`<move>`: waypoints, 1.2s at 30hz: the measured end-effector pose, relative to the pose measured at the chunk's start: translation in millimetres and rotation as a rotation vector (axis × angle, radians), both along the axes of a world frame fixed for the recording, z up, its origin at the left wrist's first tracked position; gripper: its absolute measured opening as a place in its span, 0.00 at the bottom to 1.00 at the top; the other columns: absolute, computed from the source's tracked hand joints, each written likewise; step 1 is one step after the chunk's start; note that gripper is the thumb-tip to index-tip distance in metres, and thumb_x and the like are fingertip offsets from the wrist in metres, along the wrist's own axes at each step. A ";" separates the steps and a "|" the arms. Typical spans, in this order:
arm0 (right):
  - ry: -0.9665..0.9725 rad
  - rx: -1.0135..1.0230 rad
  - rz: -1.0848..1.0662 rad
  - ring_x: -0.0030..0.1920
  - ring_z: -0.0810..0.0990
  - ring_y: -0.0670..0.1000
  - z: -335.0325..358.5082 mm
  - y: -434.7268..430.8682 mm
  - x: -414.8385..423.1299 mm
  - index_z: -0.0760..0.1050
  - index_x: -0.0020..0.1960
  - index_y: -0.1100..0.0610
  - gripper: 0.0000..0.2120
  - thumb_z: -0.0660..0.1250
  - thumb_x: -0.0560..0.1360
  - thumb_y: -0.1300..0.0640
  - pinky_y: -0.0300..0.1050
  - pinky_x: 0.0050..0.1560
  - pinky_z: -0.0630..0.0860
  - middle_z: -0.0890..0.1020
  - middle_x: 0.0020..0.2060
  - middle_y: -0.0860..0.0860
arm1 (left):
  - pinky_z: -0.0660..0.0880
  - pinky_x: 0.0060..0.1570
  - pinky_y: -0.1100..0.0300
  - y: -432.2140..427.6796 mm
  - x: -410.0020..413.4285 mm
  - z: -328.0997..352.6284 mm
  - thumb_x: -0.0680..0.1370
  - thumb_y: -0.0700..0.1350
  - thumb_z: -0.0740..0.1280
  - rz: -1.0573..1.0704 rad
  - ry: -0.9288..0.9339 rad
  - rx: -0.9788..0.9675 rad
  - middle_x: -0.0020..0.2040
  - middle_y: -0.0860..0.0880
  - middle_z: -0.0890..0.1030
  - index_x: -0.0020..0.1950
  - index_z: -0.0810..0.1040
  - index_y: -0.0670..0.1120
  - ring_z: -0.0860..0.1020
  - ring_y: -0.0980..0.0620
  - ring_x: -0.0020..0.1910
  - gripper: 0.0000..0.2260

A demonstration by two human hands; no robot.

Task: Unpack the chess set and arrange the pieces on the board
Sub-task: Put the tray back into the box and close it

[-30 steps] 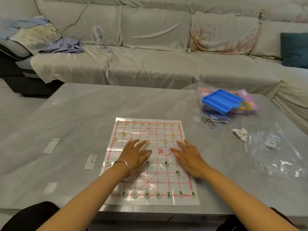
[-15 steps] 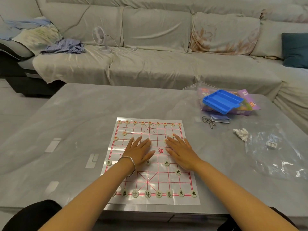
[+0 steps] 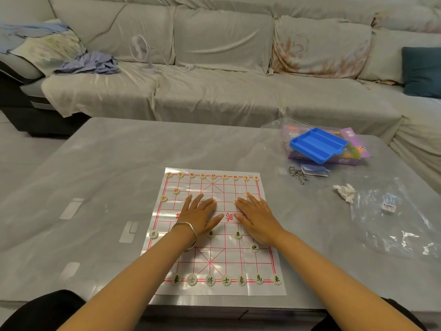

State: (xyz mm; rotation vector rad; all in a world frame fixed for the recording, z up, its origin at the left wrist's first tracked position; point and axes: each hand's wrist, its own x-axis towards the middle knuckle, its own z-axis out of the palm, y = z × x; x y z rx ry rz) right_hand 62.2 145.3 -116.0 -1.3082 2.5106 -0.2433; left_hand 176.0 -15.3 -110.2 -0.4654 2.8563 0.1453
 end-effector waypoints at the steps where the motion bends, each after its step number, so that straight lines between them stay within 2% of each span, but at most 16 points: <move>1: -0.016 -0.020 -0.007 0.76 0.42 0.47 0.6 1.1 -1.9 0.50 0.76 0.50 0.26 0.47 0.81 0.43 0.47 0.73 0.37 0.50 0.76 0.45 | 0.37 0.72 0.49 -0.2 -0.5 1.7 0.80 0.59 0.45 0.007 0.020 0.015 0.76 0.53 0.53 0.75 0.54 0.50 0.45 0.48 0.76 0.25; 5: -0.169 -0.216 -0.126 0.76 0.50 0.47 17.0 12.5 -17.4 0.57 0.74 0.49 0.24 0.50 0.81 0.44 0.47 0.73 0.47 0.57 0.75 0.46 | 0.43 0.73 0.52 -3.7 -8.9 14.0 0.81 0.57 0.48 0.049 0.176 0.108 0.74 0.51 0.60 0.74 0.59 0.50 0.51 0.49 0.75 0.23; 7: -0.241 -0.375 -0.221 0.71 0.61 0.46 30.7 25.1 -32.2 0.62 0.72 0.51 0.21 0.53 0.81 0.47 0.42 0.69 0.57 0.64 0.71 0.48 | 0.50 0.73 0.53 -6.6 -20.7 20.9 0.80 0.58 0.48 0.102 0.321 0.187 0.72 0.50 0.65 0.72 0.64 0.50 0.56 0.49 0.73 0.23; 8: -0.276 -0.466 -0.287 0.68 0.65 0.45 37.9 32.8 -42.1 0.65 0.70 0.52 0.20 0.55 0.80 0.49 0.38 0.65 0.60 0.68 0.68 0.48 | 0.54 0.72 0.53 -8.0 -29.0 24.9 0.80 0.59 0.48 0.131 0.386 0.226 0.70 0.50 0.68 0.70 0.66 0.49 0.60 0.49 0.72 0.24; 10: -0.329 -0.620 -0.446 0.63 0.70 0.46 52.1 49.7 -63.0 0.69 0.67 0.54 0.17 0.58 0.80 0.51 0.37 0.60 0.63 0.72 0.63 0.48 | 0.59 0.69 0.53 -8.9 -49.6 33.5 0.80 0.58 0.49 0.177 0.457 0.298 0.68 0.48 0.71 0.68 0.69 0.48 0.64 0.48 0.69 0.23; 13: -0.396 -0.764 -0.644 0.56 0.72 0.46 65.6 72.1 -95.4 0.71 0.64 0.56 0.15 0.60 0.79 0.52 0.39 0.54 0.66 0.75 0.56 0.49 | 0.62 0.67 0.51 -1.5 -84.5 46.1 0.81 0.54 0.51 0.228 0.475 0.414 0.68 0.47 0.71 0.68 0.70 0.46 0.64 0.46 0.69 0.21; 16: -0.466 -0.884 -0.819 0.55 0.75 0.50 65.0 88.1 -131.2 0.71 0.62 0.59 0.16 0.62 0.78 0.51 0.47 0.58 0.73 0.77 0.57 0.53 | 0.63 0.66 0.50 12.3 -120.0 54.1 0.81 0.54 0.52 0.260 0.484 0.568 0.67 0.45 0.72 0.67 0.70 0.44 0.66 0.45 0.68 0.21; 19: -0.749 -0.981 -0.983 0.54 0.75 0.52 63.3 94.2 -162.6 0.68 0.64 0.62 0.22 0.64 0.77 0.49 0.50 0.60 0.72 0.75 0.55 0.54 | 0.65 0.64 0.53 28.1 -153.5 57.5 0.81 0.53 0.52 0.305 0.492 0.734 0.65 0.43 0.73 0.66 0.70 0.43 0.69 0.45 0.65 0.20; 21: -0.950 -1.012 -1.017 0.58 0.74 0.55 63.8 93.6 -178.7 0.69 0.61 0.60 0.18 0.63 0.77 0.50 0.51 0.64 0.70 0.74 0.54 0.54 | 0.65 0.60 0.57 40.2 -173.9 59.1 0.81 0.53 0.52 0.338 0.500 0.842 0.65 0.44 0.73 0.66 0.70 0.42 0.70 0.46 0.63 0.20; 22: -1.028 -1.036 -1.025 0.62 0.73 0.56 62.8 92.6 -186.2 0.69 0.61 0.59 0.16 0.62 0.78 0.51 0.51 0.66 0.69 0.74 0.57 0.55 | 0.65 0.60 0.57 46.2 -183.4 59.9 0.81 0.53 0.52 0.351 0.497 0.888 0.65 0.44 0.72 0.66 0.70 0.42 0.70 0.47 0.63 0.20; 24: -1.125 -1.092 -1.038 0.66 0.70 0.58 59.1 89.4 -199.1 0.67 0.66 0.58 0.19 0.62 0.78 0.51 0.51 0.66 0.68 0.70 0.65 0.57 | 0.64 0.62 0.56 55.4 -201.3 58.7 0.81 0.53 0.51 0.381 0.479 0.967 0.66 0.44 0.71 0.67 0.68 0.42 0.69 0.46 0.64 0.20; 26: -1.177 -1.144 -1.033 0.67 0.71 0.58 53.2 85.2 -212.2 0.66 0.69 0.59 0.21 0.61 0.78 0.52 0.49 0.64 0.69 0.70 0.68 0.58 | 0.63 0.64 0.54 61.0 -218.0 55.8 0.81 0.54 0.51 0.417 0.458 1.017 0.67 0.45 0.70 0.67 0.68 0.43 0.68 0.46 0.65 0.21; 29: -1.181 -1.203 -1.048 0.62 0.75 0.57 48.3 81.3 -225.2 0.67 0.67 0.62 0.19 0.61 0.79 0.56 0.47 0.59 0.72 0.74 0.64 0.58 | 0.63 0.66 0.51 68.2 -240.2 53.3 0.81 0.56 0.51 0.471 0.442 1.108 0.68 0.46 0.70 0.69 0.67 0.44 0.69 0.46 0.65 0.23; 31: -1.156 -1.226 -1.053 0.55 0.78 0.55 45.7 81.7 -227.4 0.69 0.65 0.64 0.18 0.63 0.78 0.58 0.45 0.57 0.73 0.77 0.59 0.58 | 0.64 0.66 0.50 76.5 -251.3 54.5 0.81 0.56 0.50 0.511 0.411 1.214 0.69 0.46 0.69 0.70 0.65 0.43 0.69 0.46 0.66 0.24; 33: -1.159 -1.243 -1.032 0.50 0.80 0.52 43.0 83.4 -220.7 0.71 0.64 0.64 0.16 0.63 0.78 0.59 0.44 0.54 0.74 0.79 0.57 0.57 | 0.65 0.66 0.51 86.8 -257.8 55.5 0.81 0.56 0.50 0.583 0.373 1.391 0.70 0.45 0.68 0.72 0.61 0.43 0.69 0.45 0.66 0.25; 36: -1.196 -1.259 -0.957 0.49 0.80 0.49 42.4 87.3 -197.2 0.72 0.62 0.61 0.14 0.63 0.78 0.59 0.40 0.50 0.77 0.80 0.54 0.53 | 0.70 0.62 0.52 96.8 -257.4 56.1 0.79 0.59 0.54 0.644 0.401 1.633 0.70 0.45 0.69 0.73 0.60 0.45 0.73 0.45 0.63 0.27</move>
